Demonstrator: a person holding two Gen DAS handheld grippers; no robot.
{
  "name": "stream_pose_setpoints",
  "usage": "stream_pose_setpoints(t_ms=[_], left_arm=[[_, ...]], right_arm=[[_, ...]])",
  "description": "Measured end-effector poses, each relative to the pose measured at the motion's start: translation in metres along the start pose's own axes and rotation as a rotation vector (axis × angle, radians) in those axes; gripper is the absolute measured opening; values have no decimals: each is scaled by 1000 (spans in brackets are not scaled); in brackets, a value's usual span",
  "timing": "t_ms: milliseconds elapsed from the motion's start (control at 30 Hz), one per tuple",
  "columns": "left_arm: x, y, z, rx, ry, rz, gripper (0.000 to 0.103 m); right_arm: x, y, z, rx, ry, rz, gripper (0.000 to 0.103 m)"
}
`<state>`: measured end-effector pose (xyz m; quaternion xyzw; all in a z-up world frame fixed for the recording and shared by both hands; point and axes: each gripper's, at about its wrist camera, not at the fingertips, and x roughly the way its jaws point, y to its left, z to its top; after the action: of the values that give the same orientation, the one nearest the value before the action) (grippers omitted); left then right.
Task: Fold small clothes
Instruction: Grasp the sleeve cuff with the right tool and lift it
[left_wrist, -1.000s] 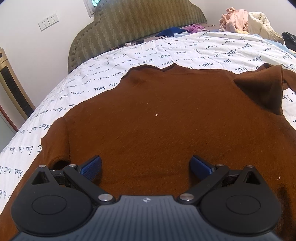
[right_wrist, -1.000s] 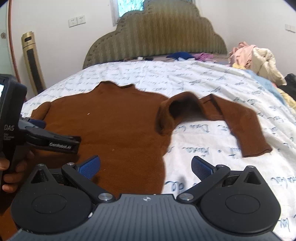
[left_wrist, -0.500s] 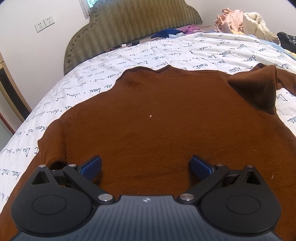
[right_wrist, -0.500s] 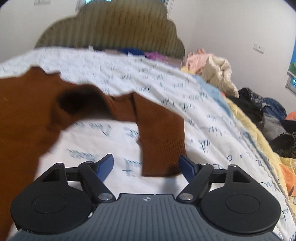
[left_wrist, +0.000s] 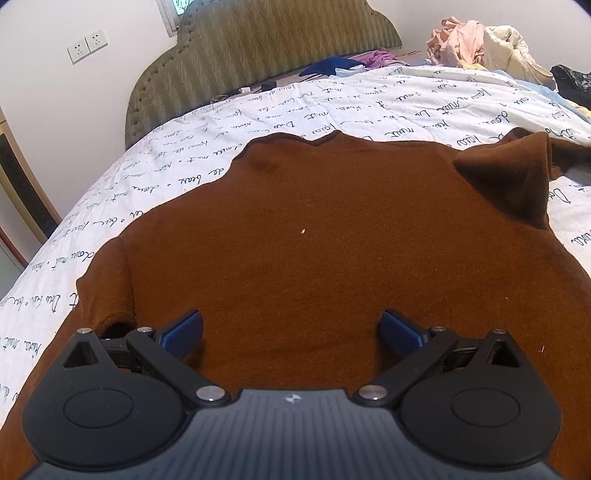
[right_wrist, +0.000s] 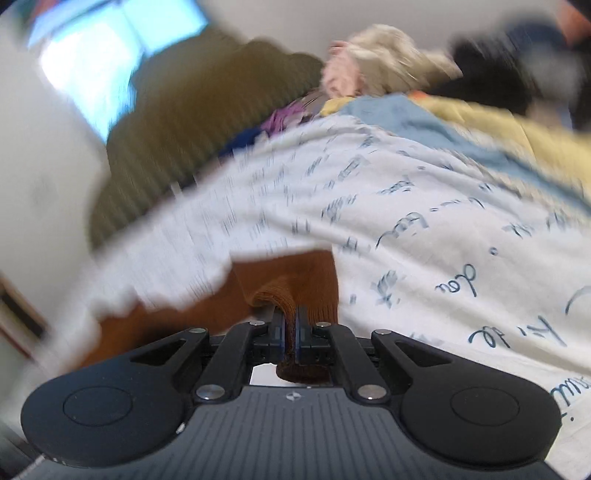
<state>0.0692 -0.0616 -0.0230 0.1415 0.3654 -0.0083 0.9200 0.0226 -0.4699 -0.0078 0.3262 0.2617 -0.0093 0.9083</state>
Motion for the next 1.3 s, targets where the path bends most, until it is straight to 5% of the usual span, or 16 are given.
stream_pose_setpoints(t_ms=[167,433,533,567,600,633,800,967,1133,1167,1233,1300], left_arm=[[-1,3,-1,-1,4,0,103],[-4,1,-2,5,6,-6,103],[-6,0,-2,10,2,-12,103],[-8,0,-2,15,-1,-13,103],[-9,1,-1,18,-3,-12,103],[-10,1,-1,20,-6,-12,103],[-7,4,0,13,1,-18,103],[-10,-2,-1,27,-1,-29,103],[-17,0,0,36,-14,-9,103],[-17,1,1,34,-14,-5,103],[-18,5,1,27,-17,4,103],[-18,8,2,20,-19,9,103]], right_arm=[[-37,-53,37,285,-99,128,7],[-48,-98,91,343,-183,-8,9],[-25,-115,100,306,-136,-200,28],[-19,-122,100,319,-127,-270,50],[-18,-129,98,324,-139,-322,59],[-22,-133,93,331,-179,-344,58],[-48,-137,65,368,-305,-237,67],[-17,-154,54,486,-206,-126,67],[30,-165,54,577,-240,-90,66],[35,-164,54,578,-253,-86,59],[43,-162,61,580,-265,-134,21],[43,-159,68,569,-275,-153,12]])
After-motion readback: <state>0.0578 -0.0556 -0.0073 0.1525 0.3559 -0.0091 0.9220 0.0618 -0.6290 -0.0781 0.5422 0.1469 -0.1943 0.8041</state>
